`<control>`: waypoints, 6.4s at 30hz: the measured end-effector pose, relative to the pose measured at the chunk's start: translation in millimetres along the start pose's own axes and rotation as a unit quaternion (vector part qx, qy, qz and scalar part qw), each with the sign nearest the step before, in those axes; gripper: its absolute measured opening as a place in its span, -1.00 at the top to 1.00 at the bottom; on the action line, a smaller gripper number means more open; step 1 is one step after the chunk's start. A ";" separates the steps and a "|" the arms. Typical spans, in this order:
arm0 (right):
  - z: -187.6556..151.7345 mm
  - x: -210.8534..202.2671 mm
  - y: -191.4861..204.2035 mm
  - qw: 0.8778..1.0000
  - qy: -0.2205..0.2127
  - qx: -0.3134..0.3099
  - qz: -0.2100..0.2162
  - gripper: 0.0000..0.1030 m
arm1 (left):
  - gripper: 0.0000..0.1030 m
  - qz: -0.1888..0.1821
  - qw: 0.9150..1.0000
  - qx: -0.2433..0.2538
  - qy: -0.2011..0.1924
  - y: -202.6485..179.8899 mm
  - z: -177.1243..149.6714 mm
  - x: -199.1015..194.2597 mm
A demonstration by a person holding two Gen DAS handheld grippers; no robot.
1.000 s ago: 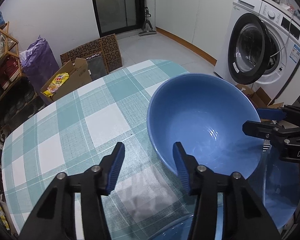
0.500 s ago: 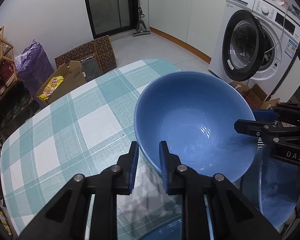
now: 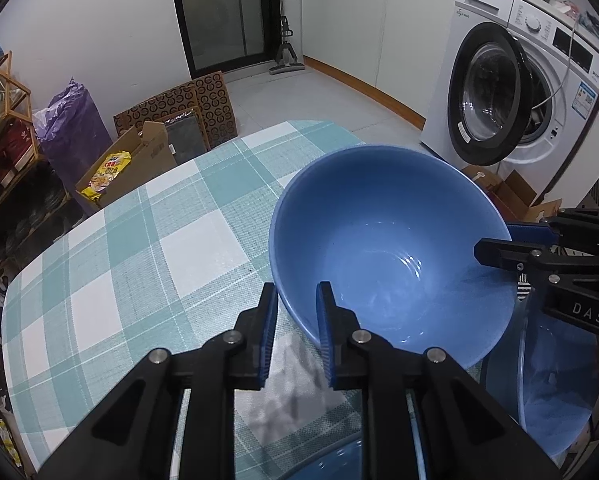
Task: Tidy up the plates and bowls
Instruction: 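Close the left tool on the blue bowl rim while the right tool closes beside it, then lift the blue bowl with both tools and carry it toward another blue bowl, then lower the held blue bowl onto the table beside the other blue bowl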
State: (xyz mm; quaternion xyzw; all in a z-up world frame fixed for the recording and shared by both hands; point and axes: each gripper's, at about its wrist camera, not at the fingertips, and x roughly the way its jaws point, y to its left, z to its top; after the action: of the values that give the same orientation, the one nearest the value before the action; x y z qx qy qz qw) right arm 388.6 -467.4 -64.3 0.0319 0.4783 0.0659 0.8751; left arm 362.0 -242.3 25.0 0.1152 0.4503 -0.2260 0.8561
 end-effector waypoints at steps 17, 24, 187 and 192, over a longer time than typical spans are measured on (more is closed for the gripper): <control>-0.6 -18.2 1.4 1.000 -0.021 -0.004 -0.003 0.51 | 0.66 0.001 1.000 -0.004 -0.027 -2.2 3.2 -22.6; -2.7 -36.8 4.3 0.999 -0.036 -0.008 -0.005 0.51 | 0.66 0.004 0.999 -0.004 -0.042 -5.6 3.5 -39.2; -138.8 -86.2 126.1 0.991 -0.019 -0.131 0.000 0.49 | 0.66 0.064 0.996 -0.036 -0.056 3.6 -148.8 -114.6; -139.5 -85.8 127.3 0.991 -0.019 -0.134 -0.006 0.49 | 0.62 0.066 0.996 -0.030 -0.053 2.4 -149.9 -112.3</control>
State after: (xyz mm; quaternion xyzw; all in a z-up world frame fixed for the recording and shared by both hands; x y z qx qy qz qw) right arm 214.6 -355.1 -53.1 -0.0873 0.4484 0.1235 0.8809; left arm 200.1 -148.3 32.2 0.1067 0.4024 -0.1605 0.8949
